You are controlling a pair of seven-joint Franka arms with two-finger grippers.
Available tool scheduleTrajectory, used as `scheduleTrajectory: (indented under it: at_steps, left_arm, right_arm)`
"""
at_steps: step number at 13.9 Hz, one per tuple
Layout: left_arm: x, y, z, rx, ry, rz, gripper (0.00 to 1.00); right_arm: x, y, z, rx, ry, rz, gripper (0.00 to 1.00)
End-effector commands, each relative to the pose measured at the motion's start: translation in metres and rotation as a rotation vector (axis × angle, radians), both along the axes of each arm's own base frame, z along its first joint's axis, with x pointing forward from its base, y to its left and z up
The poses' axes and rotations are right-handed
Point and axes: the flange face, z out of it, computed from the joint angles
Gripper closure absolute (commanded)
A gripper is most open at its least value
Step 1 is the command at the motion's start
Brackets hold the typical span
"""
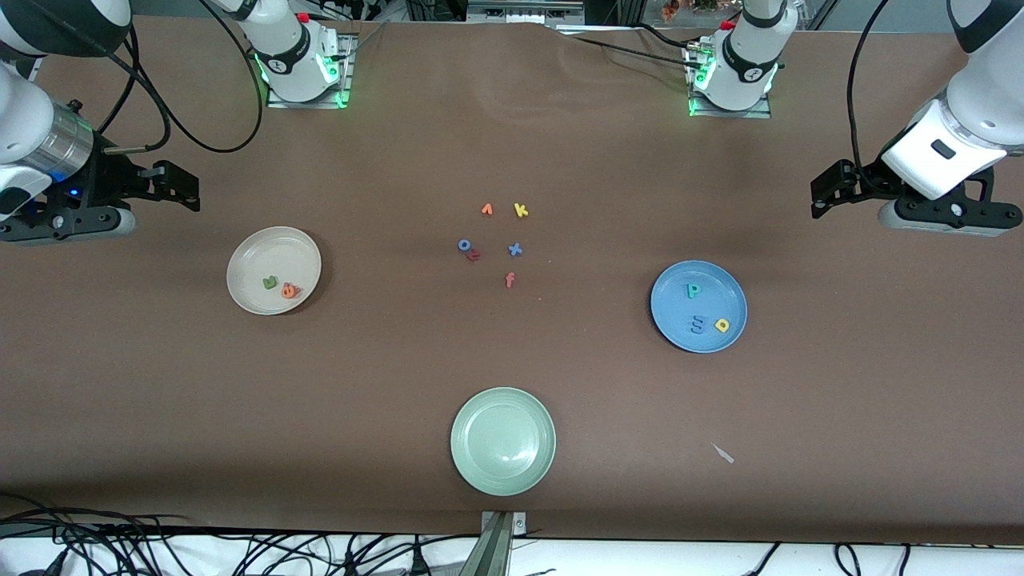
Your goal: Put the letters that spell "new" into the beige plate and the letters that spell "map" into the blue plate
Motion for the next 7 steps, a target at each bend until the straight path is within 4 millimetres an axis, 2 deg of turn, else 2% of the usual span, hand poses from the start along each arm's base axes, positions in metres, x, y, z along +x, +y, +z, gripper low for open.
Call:
scheduleTrajectory:
  at_steps: [1,7]
  left_arm:
    - [0.001,-0.001,0.003,-0.001,-0.008,-0.008,0.0]
    - [0.001,-0.003,0.003,0.005,-0.011,-0.013,0.0]
  right_arm:
    - [-0.002,-0.004,0.001,0.011,-0.011,-0.005,0.0]
    - [0.002,-0.023,-0.003,0.005,-0.007,-0.036,0.0]
